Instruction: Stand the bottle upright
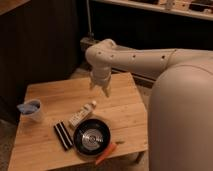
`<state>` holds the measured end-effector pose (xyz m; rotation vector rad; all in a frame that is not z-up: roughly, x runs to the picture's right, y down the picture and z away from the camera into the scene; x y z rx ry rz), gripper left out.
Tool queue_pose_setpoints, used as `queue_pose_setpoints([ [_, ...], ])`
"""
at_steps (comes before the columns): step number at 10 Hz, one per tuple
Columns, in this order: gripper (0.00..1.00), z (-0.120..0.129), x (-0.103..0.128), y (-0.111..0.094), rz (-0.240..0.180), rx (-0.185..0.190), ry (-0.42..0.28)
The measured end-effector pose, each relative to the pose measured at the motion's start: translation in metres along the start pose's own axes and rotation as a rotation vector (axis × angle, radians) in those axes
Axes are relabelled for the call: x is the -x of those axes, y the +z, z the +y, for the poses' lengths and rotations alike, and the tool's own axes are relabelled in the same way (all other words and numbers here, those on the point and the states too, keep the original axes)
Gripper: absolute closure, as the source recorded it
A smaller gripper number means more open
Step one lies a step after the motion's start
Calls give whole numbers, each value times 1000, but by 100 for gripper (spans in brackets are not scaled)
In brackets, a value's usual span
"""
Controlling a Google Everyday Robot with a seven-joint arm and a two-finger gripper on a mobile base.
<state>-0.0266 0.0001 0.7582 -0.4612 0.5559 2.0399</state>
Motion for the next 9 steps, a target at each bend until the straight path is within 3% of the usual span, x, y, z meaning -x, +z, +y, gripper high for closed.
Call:
queue_pose_setpoints([
  [2,35,-5,7,0,23,110,64],
  [4,35,-3,3,3,52,153,41],
  [5,35,1,2,6,69,163,22],
  [9,35,20,8,22,164,126,-20],
])
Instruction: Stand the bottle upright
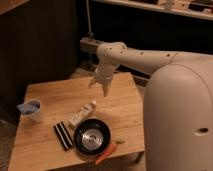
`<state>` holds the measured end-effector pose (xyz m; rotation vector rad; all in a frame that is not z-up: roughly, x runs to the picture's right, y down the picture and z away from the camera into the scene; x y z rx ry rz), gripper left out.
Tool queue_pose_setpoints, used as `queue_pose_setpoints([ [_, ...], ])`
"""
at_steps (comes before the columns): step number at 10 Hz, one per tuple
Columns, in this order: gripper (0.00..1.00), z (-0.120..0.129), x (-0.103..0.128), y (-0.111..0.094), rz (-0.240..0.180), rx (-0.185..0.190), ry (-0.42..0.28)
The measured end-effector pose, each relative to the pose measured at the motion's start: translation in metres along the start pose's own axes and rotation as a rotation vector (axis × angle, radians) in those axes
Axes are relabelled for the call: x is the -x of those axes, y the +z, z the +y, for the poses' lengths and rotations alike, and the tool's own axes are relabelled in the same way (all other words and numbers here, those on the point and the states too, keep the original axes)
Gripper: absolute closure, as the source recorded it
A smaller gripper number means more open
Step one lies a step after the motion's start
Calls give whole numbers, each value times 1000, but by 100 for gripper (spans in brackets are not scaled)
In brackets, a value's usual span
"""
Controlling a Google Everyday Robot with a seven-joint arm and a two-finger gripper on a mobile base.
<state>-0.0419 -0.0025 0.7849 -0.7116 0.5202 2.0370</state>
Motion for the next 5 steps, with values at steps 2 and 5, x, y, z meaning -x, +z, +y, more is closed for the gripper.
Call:
queue_pose_setpoints([
  [2,35,7,3,9,37,-9,-8],
  [5,35,4,-1,33,93,-24,-4],
])
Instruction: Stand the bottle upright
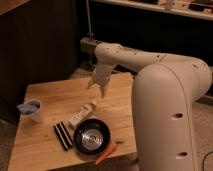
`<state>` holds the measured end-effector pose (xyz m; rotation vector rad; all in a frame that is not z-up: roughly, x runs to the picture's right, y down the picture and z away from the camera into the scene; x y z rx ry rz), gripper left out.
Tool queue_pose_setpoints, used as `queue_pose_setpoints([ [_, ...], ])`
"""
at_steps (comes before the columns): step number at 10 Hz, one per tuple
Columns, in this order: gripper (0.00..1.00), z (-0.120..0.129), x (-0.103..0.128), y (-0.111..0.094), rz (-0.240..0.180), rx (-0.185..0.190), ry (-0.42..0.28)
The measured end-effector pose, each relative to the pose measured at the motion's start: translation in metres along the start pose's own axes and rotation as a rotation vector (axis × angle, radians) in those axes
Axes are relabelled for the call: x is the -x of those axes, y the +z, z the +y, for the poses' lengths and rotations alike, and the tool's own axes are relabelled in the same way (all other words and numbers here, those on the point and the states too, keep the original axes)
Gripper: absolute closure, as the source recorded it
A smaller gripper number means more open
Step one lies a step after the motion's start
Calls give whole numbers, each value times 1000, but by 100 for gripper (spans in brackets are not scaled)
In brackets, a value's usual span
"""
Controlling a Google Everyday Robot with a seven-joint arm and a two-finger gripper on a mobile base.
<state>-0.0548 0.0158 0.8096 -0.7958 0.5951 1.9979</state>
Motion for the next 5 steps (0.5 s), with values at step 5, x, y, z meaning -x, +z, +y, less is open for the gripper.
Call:
queue_pose_setpoints([
  [5,35,-7,2,36,45,23,25],
])
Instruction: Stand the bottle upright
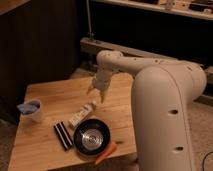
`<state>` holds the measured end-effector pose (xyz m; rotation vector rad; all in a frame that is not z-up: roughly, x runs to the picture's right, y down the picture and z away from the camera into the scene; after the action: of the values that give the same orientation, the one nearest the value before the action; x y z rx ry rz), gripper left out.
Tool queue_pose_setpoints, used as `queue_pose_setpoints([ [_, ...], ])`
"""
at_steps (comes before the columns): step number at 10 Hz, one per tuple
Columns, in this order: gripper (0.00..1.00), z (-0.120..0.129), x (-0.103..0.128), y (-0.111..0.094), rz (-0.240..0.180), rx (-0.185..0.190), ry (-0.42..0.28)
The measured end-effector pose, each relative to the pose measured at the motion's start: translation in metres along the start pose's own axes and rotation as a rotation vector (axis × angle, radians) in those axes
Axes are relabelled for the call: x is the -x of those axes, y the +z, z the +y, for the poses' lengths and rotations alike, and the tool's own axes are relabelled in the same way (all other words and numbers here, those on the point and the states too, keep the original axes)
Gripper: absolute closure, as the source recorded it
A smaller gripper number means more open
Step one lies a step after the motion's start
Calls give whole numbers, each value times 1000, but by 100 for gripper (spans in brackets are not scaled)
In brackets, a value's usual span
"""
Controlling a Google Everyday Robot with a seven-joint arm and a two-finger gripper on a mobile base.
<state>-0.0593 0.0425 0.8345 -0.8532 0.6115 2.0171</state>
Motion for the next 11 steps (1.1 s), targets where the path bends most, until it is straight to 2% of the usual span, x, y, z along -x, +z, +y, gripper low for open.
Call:
queue_pose_setpoints([
  [2,35,3,5,12,20,11,16],
  [6,35,7,16,27,90,0,53],
  [11,35,9,23,46,174,-13,56],
])
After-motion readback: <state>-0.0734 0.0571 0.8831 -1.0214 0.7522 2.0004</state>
